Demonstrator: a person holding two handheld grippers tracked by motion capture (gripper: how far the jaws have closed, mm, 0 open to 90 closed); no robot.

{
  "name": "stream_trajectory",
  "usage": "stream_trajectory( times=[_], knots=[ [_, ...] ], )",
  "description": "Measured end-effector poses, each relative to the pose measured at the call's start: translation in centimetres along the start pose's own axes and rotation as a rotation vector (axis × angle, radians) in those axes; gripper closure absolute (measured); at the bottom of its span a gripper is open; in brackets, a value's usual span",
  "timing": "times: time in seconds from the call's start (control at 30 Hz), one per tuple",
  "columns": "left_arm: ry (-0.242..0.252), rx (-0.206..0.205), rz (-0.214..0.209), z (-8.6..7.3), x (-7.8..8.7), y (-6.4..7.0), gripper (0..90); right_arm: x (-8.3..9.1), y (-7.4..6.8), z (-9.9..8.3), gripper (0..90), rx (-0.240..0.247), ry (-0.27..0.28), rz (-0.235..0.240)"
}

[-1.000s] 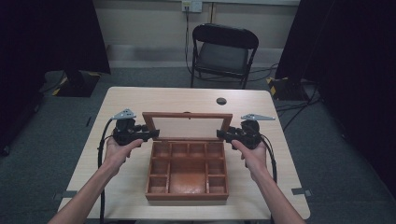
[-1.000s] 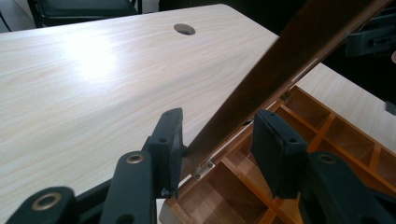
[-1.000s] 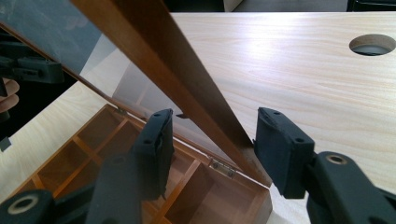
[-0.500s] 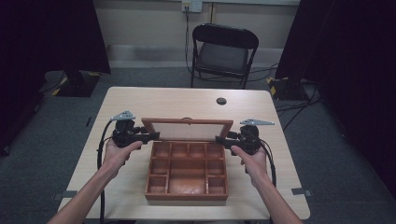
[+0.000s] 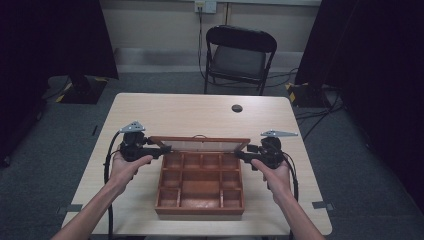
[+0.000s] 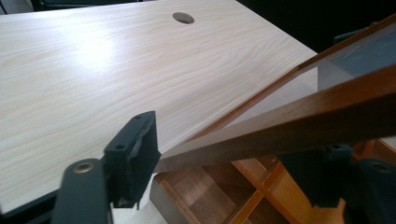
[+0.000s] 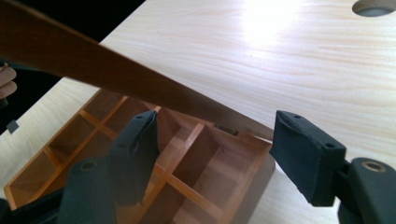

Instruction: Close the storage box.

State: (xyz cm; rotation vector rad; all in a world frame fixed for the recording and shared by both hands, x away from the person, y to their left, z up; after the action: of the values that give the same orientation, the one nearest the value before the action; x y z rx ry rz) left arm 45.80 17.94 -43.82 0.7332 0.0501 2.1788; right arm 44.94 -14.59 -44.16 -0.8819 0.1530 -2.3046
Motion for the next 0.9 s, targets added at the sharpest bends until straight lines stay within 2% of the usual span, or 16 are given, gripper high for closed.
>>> stream_trajectory(
  times=[0.23, 0.3, 0.47, 0.57, 0.77, 0.8, 0.87, 0.9],
  knots=[
    [0.003, 0.005, 0.006, -0.1, 0.0, 0.1, 23.0, 0.8, 0.9, -0.7, 32.5, -0.001, -0.019, -0.025],
    [-0.007, -0.002, 0.012, -0.2, 0.1, 0.2, 19.0, 1.1, 1.1, -0.8, 33.1, -0.004, -0.017, -0.032],
    [-0.005, 0.000, 0.012, -0.3, 0.2, 0.5, 18.6, 1.5, 1.7, -1.2, 37.0, 0.010, -0.037, -0.068],
    [-0.005, -0.005, 0.006, -0.3, 0.2, 0.6, 18.5, 1.6, 2.3, -1.4, 38.6, -0.012, -0.053, -0.095],
    [-0.012, -0.006, 0.003, -0.5, 0.2, 1.1, 17.6, 2.3, 2.7, -0.6, 38.8, -0.032, -0.030, -0.097],
    [-0.009, -0.005, 0.000, -0.6, 0.2, 1.1, 17.5, 2.7, 2.9, 0.0, 39.0, -0.035, -0.010, -0.111],
    [-0.017, -0.008, -0.001, -0.7, 0.3, 1.1, 17.4, 2.9, 2.9, 0.3, 39.3, -0.031, -0.004, -0.114],
    [-0.014, -0.005, 0.001, -0.7, 0.2, 1.2, 17.4, 3.2, 2.9, 0.9, 40.7, -0.033, 0.016, -0.100]
  ],
)
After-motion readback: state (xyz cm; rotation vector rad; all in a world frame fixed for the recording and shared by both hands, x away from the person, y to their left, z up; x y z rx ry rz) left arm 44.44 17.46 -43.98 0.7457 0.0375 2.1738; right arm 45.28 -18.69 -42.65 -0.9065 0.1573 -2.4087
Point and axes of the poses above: each handheld gripper's, and its own axes: x roughly backward along the jaws, z roughly out of its top, y roughly to its right, the point moved 7 cm from there along -x, roughly forward along the jaws, and after that the axes turned 2 degrees about -z, right-handed, at the moved point
